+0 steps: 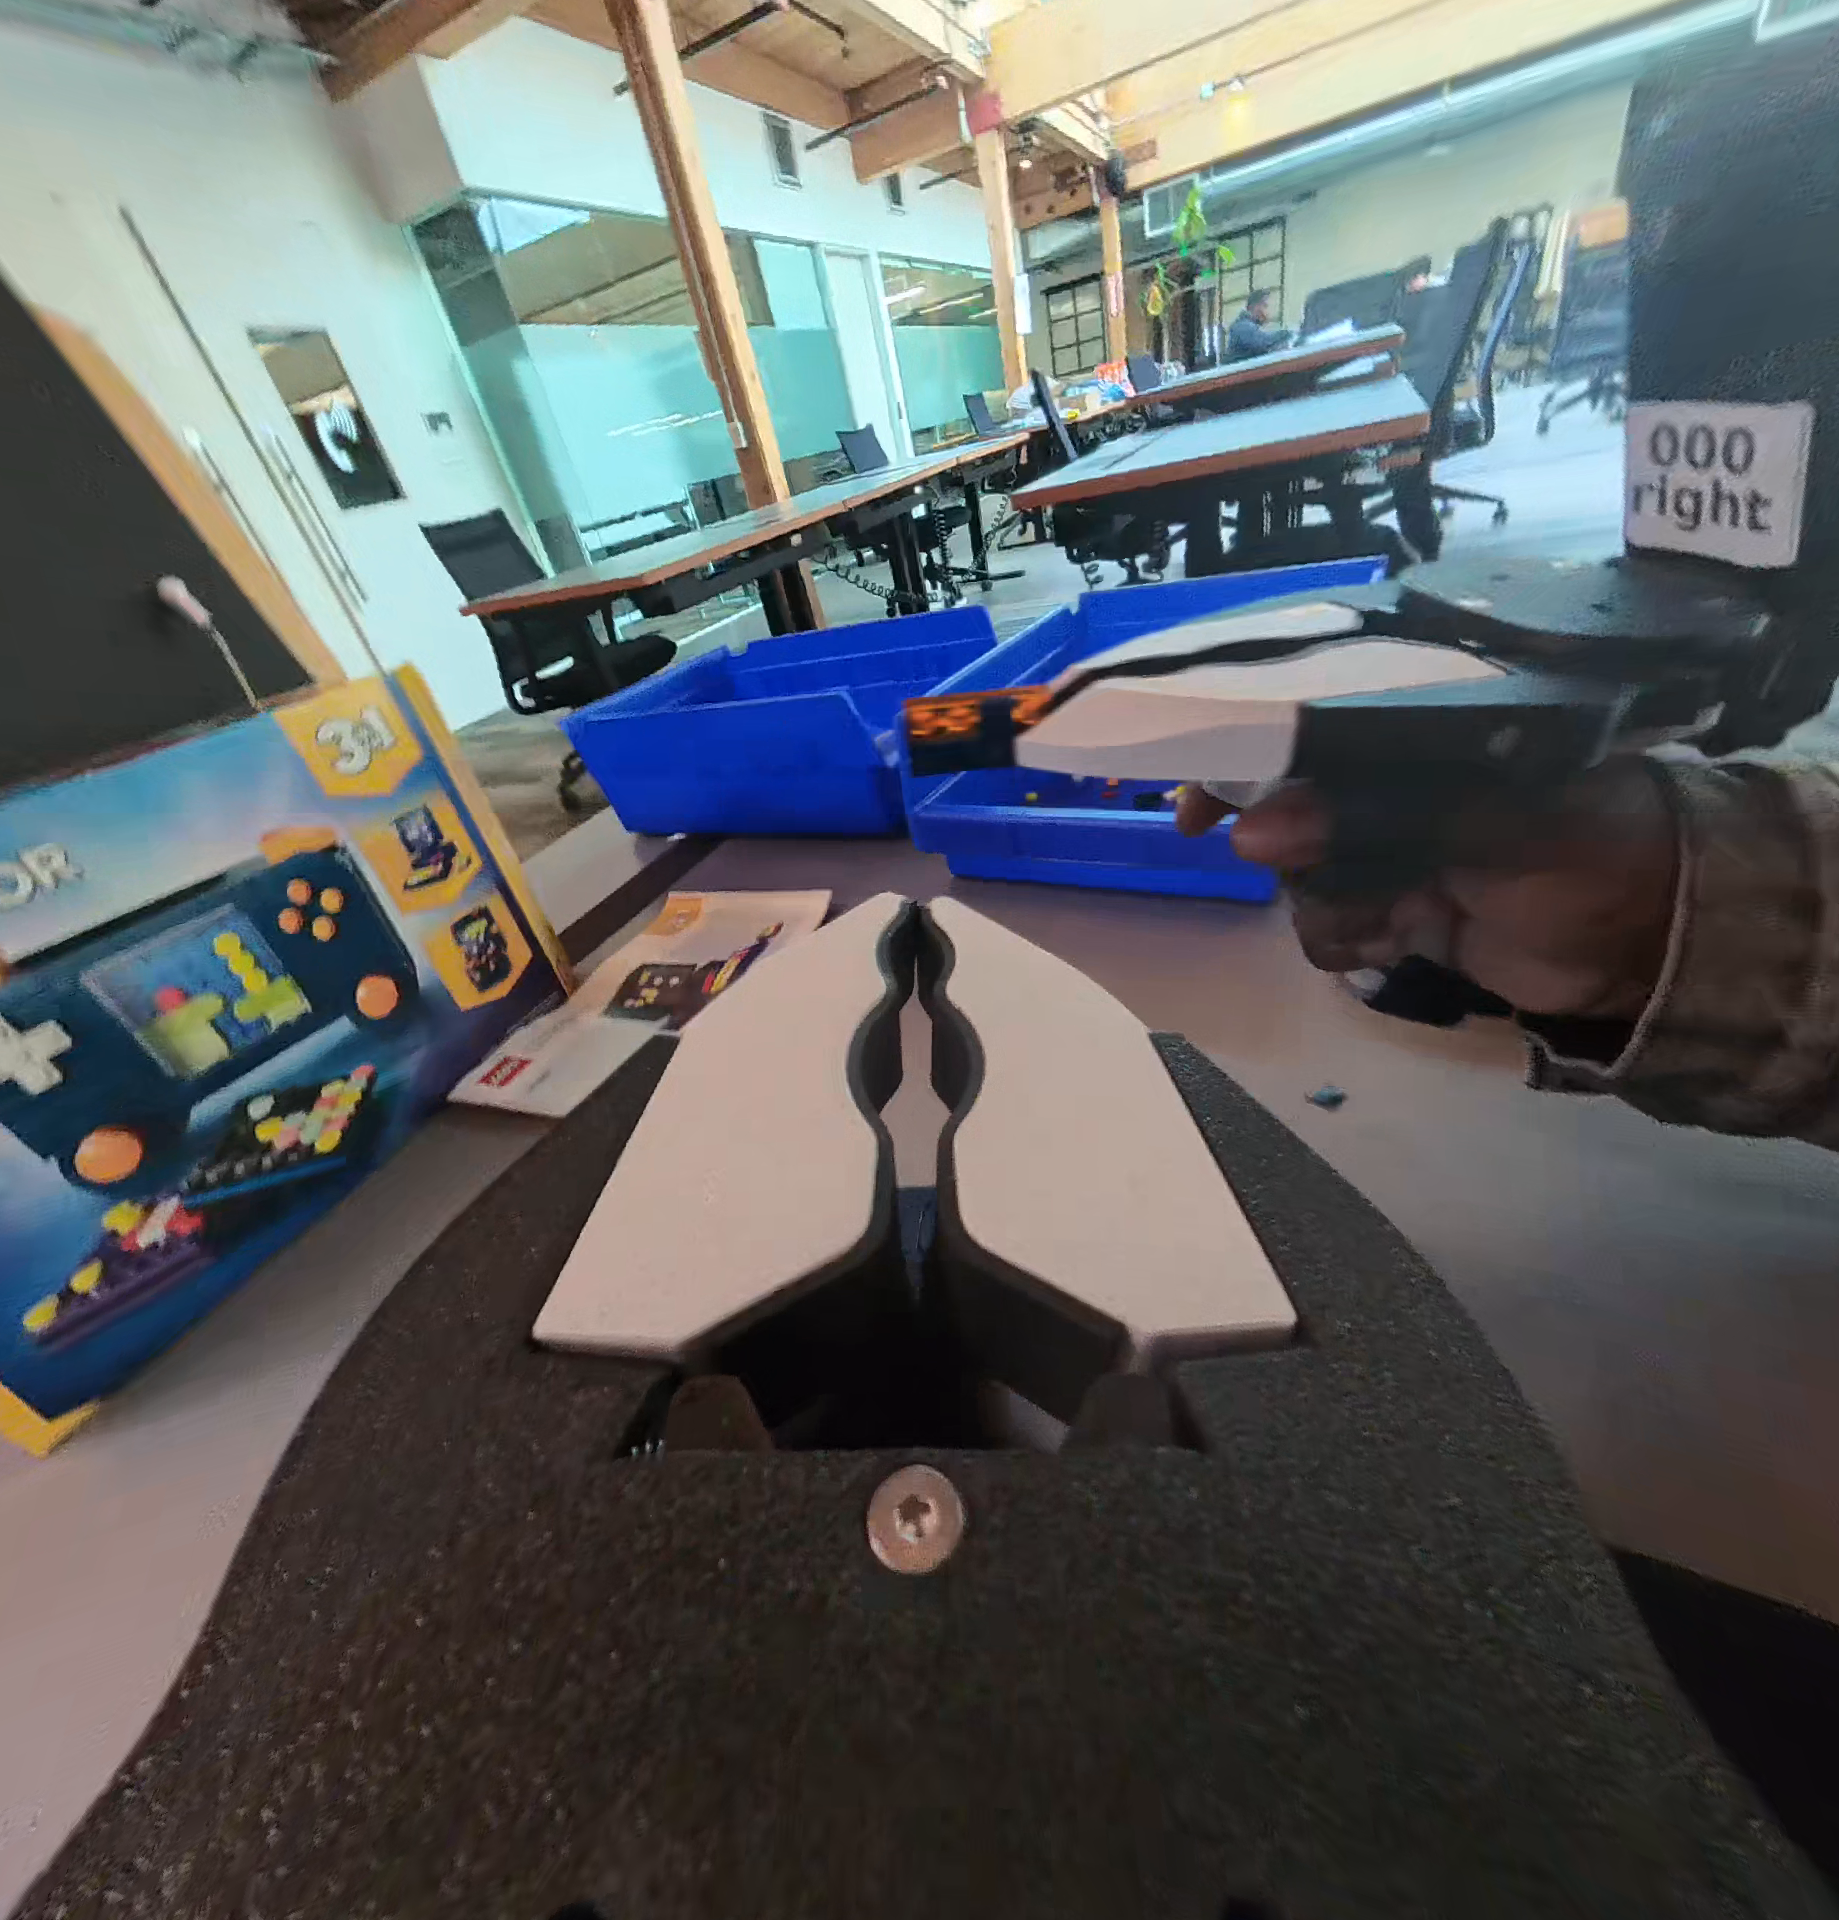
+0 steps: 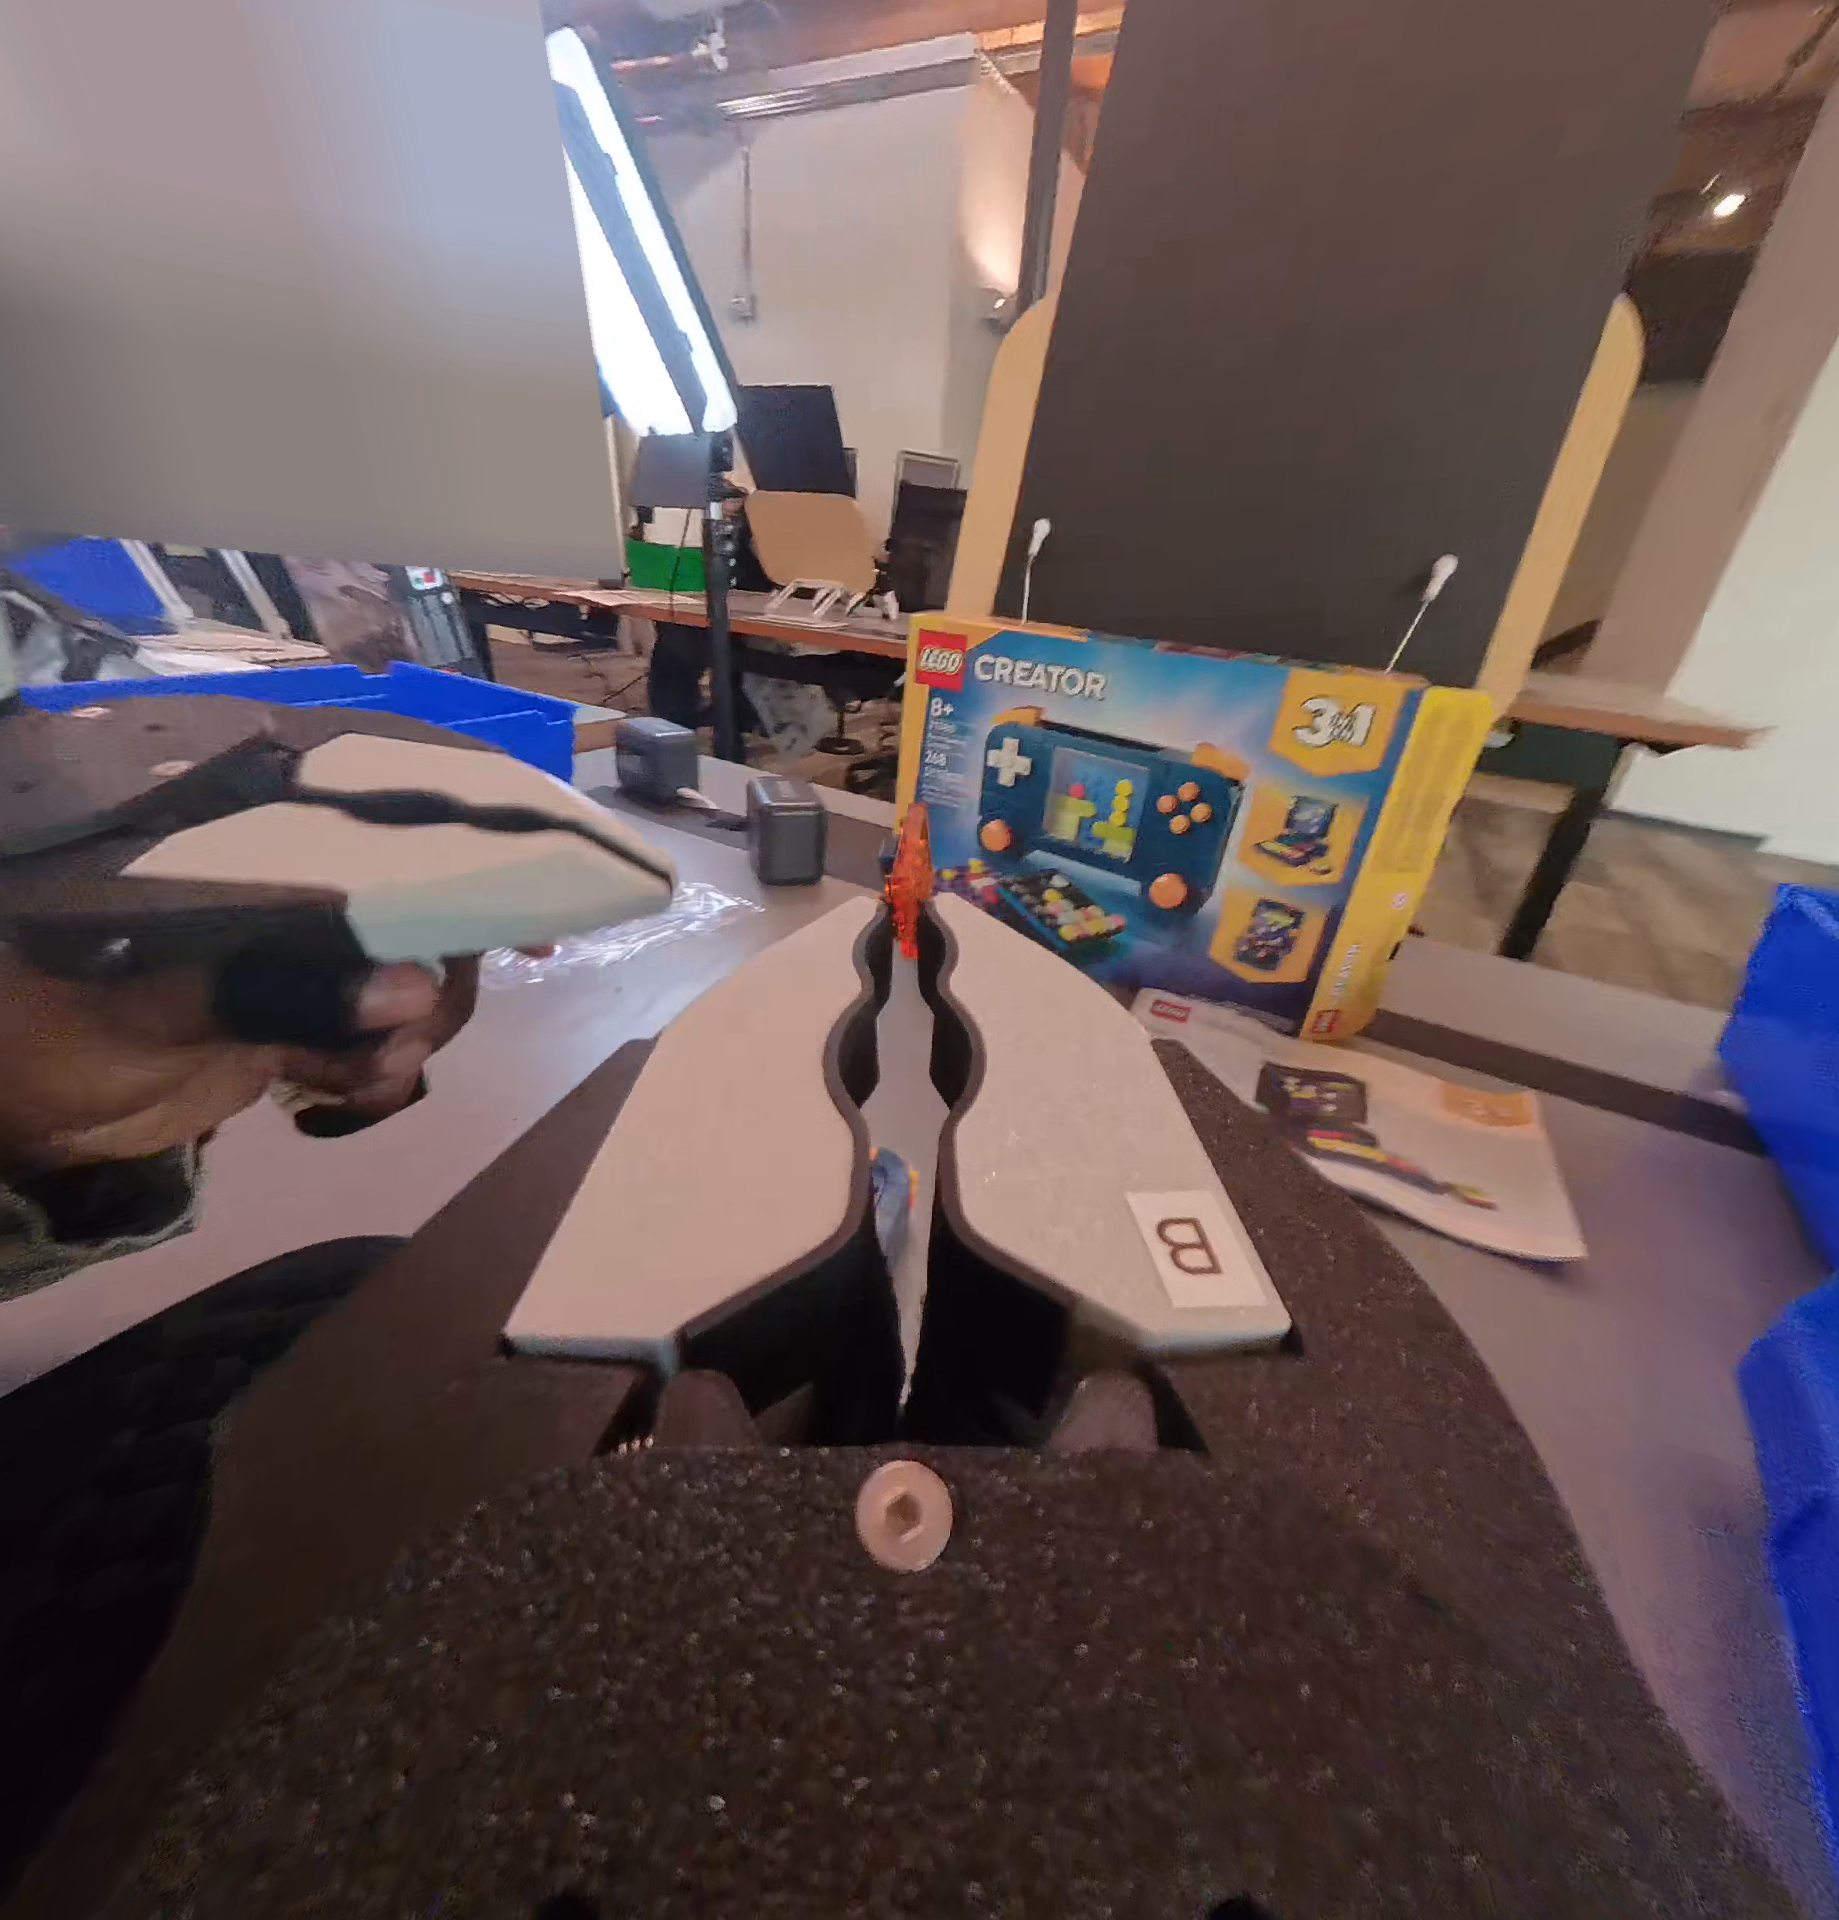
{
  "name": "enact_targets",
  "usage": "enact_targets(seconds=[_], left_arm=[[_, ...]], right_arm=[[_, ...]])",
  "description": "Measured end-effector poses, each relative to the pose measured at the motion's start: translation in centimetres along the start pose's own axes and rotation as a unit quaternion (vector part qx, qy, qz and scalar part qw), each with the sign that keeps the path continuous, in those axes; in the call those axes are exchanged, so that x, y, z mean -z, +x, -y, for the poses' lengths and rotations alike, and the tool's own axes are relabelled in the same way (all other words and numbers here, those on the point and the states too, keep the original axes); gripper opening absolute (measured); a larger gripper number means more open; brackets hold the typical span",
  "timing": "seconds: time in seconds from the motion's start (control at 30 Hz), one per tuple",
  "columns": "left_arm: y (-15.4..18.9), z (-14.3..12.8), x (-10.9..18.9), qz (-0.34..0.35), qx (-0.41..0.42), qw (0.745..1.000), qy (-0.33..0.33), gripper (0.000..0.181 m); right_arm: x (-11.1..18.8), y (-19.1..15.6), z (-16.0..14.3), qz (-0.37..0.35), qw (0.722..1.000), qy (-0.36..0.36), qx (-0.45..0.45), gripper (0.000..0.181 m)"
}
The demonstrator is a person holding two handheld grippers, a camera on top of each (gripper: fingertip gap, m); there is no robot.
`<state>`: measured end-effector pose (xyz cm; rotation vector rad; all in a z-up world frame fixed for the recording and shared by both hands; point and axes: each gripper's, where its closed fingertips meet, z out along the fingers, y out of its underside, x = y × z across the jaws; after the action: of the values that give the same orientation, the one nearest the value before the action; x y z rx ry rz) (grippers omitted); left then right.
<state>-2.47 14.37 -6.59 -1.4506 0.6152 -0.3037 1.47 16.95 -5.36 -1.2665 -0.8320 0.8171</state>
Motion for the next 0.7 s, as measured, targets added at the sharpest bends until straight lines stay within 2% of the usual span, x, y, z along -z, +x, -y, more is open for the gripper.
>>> enact_targets(seconds=[0.13, 0.17, 0.3, 0.37, 0.47, 0.5, 0.63, 0.7], left_arm=[[-1.1, -1.0, 0.2, -0.003, 0.045, 0.999, -0.011, 0.000], [-1.3, -1.2, 0.1, 0.002, 0.051, 0.999, -0.008, 0.001], [-1.3, -1.3, 0.1, -0.004, 0.088, 0.996, 0.015, 0.009], [-1.6, -1.1, 0.1, -0.001, 0.099, 0.995, 0.026, 0.011], [-1.8, -0.7, 0.3, 0.005, 0.097, 0.994, 0.040, 0.011], [-1.9, -0.5, 0.4, 0.011, 0.096, 0.994, 0.049, 0.011], [-1.9, -0.1, 0.4, 0.006, 0.103, 0.993, 0.061, 0.012], [-2.0, -0.2, 0.4, 0.012, 0.095, 0.994, 0.060, 0.012]], right_arm=[[0.0, -0.4, -0.9, 0.062, 0.994, 0.023, -0.093, 0.005], [0.0, -0.7, -1.0, 0.104, 0.986, 0.045, -0.126, 0.005], [0.2, 1.7, -1.8, 0.167, 0.925, 0.132, -0.314, 0.005], [0.6, 1.9, -0.9, 0.201, 0.913, 0.163, -0.316, 0.004], [0.3, 0.2, -0.1, 0.254, 0.928, 0.149, -0.229, 0.004], [0.4, -0.9, 0.4, 0.285, 0.925, 0.149, -0.203, 0.005], [0.4, -2.0, 2.0, 0.325, 0.916, 0.161, -0.172, 0.005], [1.1, -1.6, 3.9, 0.320, 0.918, 0.180, -0.147, 0.005]])
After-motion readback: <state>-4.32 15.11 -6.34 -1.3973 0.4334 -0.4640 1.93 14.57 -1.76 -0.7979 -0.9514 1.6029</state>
